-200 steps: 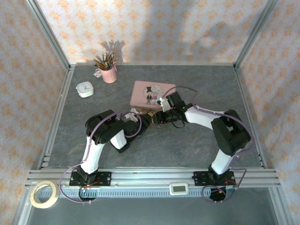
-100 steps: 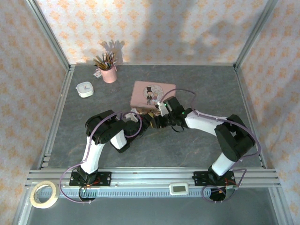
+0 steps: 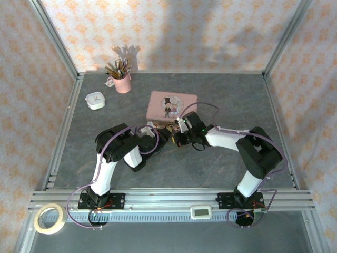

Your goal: Unlock a padlock with a key

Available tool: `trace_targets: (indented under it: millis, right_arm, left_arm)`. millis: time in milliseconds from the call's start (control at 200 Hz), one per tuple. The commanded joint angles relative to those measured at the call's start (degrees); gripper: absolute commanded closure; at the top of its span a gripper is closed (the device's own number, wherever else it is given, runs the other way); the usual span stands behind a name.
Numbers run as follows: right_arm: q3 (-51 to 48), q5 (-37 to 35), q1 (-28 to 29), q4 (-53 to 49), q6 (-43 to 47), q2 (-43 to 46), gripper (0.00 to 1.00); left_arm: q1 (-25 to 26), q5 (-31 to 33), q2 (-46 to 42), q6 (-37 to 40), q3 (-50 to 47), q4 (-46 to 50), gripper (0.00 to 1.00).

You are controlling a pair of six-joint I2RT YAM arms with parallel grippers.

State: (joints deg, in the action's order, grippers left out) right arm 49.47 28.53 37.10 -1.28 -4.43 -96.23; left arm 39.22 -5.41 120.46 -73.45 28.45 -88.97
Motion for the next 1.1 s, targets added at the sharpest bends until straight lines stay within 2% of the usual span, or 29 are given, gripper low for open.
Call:
trace_targets:
  millis: [0, 115, 170, 305, 555, 861, 1091]
  right_arm:
    - [-1.09, 2.58, -0.80, 3.60, -0.69, 0.63, 1.00]
    - [-2.57, 8.90, -3.08, 5.67, -2.16, 2.17, 1.00]
    - [-2.93, 12.12, -4.06, 6.81, -2.92, 2.53, 1.00]
    - [-3.12, 17.89, -5.52, 9.00, -4.57, 2.41, 1.00]
    - [-1.80, 22.07, -5.79, 8.16, -4.57, -0.21, 1.00]
    - [-0.48, 18.69, -5.80, 3.50, -1.11, -1.34, 1.00]
    - [5.58, 7.14, -5.72, -6.51, 8.23, -2.41, 1.00]
  left_arm:
    - [-0.05, -0.56, -1.77, 0.72, -0.93, -2.90, 1.00]
    - [-0.11, 0.67, -1.49, -0.17, -2.78, -5.15, 0.79]
    - [-0.11, 1.25, -1.09, -0.67, -3.60, -6.40, 0.74]
    - [-0.16, 1.13, 0.97, -2.31, -3.80, -9.23, 0.69]
    - [-0.11, 0.58, 2.00, -2.54, -1.93, -10.11, 0.66]
    - [-0.26, 1.61, 1.80, -2.58, -1.54, -10.00, 0.64]
    - [-0.45, 2.57, 0.29, -2.64, -3.25, -9.91, 0.64]
